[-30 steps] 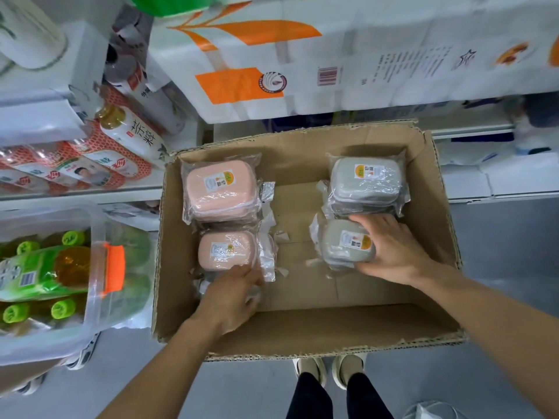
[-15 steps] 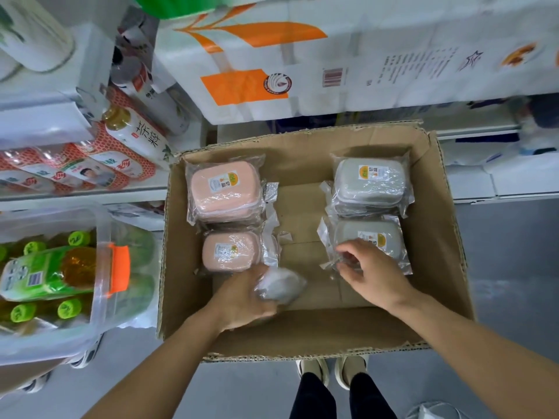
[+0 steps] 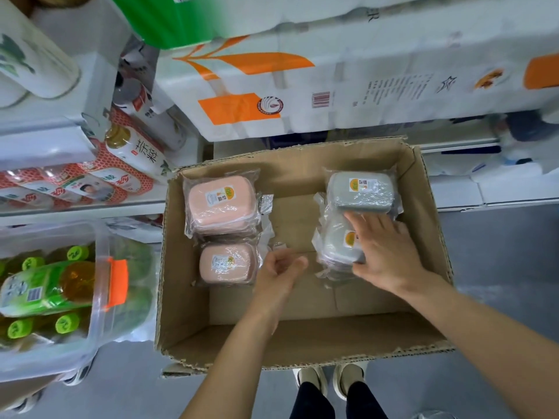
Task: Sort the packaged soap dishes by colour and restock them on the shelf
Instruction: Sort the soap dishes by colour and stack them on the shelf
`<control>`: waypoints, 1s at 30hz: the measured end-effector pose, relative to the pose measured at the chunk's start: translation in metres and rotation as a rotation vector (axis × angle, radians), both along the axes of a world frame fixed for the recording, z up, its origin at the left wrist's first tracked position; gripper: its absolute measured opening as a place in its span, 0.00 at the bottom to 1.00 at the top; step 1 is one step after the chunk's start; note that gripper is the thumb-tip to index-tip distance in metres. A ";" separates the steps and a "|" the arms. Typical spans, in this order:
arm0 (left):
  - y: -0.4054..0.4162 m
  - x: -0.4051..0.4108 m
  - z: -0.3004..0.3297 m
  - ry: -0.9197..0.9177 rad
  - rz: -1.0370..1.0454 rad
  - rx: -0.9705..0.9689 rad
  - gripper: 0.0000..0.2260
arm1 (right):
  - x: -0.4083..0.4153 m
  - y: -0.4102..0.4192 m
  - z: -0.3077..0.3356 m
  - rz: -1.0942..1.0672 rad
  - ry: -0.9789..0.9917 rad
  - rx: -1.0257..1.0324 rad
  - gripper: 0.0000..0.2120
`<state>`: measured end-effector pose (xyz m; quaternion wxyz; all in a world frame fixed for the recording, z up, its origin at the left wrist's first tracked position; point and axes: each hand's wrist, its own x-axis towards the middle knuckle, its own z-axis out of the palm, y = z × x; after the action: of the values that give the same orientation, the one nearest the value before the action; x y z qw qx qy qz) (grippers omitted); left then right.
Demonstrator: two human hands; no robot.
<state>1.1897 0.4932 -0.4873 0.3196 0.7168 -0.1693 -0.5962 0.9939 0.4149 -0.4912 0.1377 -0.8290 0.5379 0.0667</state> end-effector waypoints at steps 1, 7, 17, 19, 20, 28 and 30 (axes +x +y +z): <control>0.003 0.005 0.000 -0.034 0.055 0.005 0.14 | -0.005 -0.002 -0.003 0.023 0.076 -0.003 0.43; 0.014 0.059 -0.004 -0.408 0.090 0.045 0.16 | 0.011 0.002 -0.005 0.056 0.007 -0.045 0.42; 0.007 0.138 -0.047 -1.077 -1.044 0.008 0.37 | 0.196 -0.075 0.020 0.325 -0.265 -0.030 0.46; 0.002 0.143 -0.055 -1.155 -1.141 -0.016 0.36 | 0.211 -0.083 0.010 0.356 -0.157 -0.024 0.47; 0.000 0.144 -0.057 -1.184 -1.164 -0.029 0.34 | 0.215 -0.084 0.007 0.363 -0.115 -0.024 0.46; 0.002 0.142 -0.045 -1.093 -0.972 -0.102 0.39 | 0.167 -0.074 0.027 0.218 -0.218 -0.038 0.37; 0.005 0.134 -0.024 -0.987 -0.850 -0.098 0.42 | 0.142 -0.068 0.046 0.135 -0.267 -0.028 0.36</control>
<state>1.3234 0.4985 -0.5116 -0.0269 0.7613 -0.5920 -0.2632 1.1355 0.3473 -0.4456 0.1917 -0.8666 0.4588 -0.0427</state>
